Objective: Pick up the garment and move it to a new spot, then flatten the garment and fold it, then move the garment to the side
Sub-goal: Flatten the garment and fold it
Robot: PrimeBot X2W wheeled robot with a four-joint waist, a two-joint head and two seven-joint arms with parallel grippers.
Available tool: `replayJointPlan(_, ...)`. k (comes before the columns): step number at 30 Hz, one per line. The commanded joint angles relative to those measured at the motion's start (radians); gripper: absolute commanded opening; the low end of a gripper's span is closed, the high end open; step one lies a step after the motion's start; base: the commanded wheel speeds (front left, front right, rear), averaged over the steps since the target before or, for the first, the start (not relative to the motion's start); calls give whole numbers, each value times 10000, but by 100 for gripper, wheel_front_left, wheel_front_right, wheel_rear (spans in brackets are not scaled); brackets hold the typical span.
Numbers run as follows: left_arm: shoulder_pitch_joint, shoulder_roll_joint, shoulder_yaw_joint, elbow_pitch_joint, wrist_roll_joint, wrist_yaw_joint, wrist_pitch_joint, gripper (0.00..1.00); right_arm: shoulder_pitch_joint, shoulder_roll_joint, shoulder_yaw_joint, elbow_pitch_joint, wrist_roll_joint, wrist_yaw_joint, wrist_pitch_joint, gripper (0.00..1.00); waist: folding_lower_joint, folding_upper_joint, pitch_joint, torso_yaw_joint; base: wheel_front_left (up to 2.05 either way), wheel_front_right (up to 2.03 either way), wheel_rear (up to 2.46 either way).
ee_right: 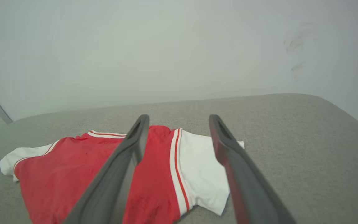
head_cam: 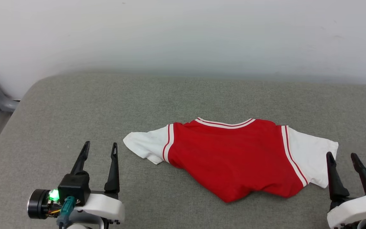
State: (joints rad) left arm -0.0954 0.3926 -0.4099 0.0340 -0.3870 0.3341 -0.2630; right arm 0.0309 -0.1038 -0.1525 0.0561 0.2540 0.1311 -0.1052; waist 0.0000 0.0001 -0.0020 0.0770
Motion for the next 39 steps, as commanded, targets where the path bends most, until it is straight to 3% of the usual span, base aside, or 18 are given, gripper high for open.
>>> replayJointPlan(1, 110, -67, 58, -17, 153, -78, -24, 100, 47, -168, -73, -29, -89, -7, 216, 100, 0, -1, 60, 35, 0, 0, 0)
replayJointPlan(5, -81, -207, 223, -105, 582, -327, -24, 100, -555, -849, -59, 104, -201, -7, 2050, 100, 0, -1, 472, 143, 0, 0, 0)
replayJointPlan(10, -435, -370, 353, -30, 948, -629, -25, 100, -1522, -1688, -312, 229, -418, -10, 6247, 100, 0, -1, 1164, 434, 0, 0, 0)
replayJointPlan(13, -635, -469, 452, -17, 1106, -768, -25, 100, -2379, -2054, -417, 291, 153, -7, 8582, 100, 0, -1, 1627, 657, 0, 0, 0)
replayJointPlan(18, -908, -751, 550, -11, 1331, -994, -25, 100, -3768, -2493, -1247, 970, 434, -9, 11004, 100, 0, -1, 2346, 1071, 0, 0, 0)
replayJointPlan(22, -1123, -963, 687, -6, 1497, -1176, -25, 100, -4633, -2834, -1860, 1698, -7, -9, 11579, 100, 0, -1, 2806, 1365, 0, 0, 0)
replayJointPlan(30, -1321, -1185, 996, -58, 1850, -1403, -25, 100, -5557, -3166, -2150, 3014, -565, -9, 11338, 100, 0, -1, 3223, 1684, 0, 0, 0)
replayJointPlan(38, -1276, -1369, 1274, -84, 2070, -1582, -25, 100, -5436, -2702, -1654, 3753, -255, -6, 11180, 100, 0, -1, 3334, 1734, 0, 0, 0)
replayJointPlan(39, -1268, -1372, 1320, -63, 2078, -1588, -25, 100, -5347, -2663, -1563, 3790, -208, -6, 11138, 59, 0, -1, 3337, 1725, 0, 0, 0)
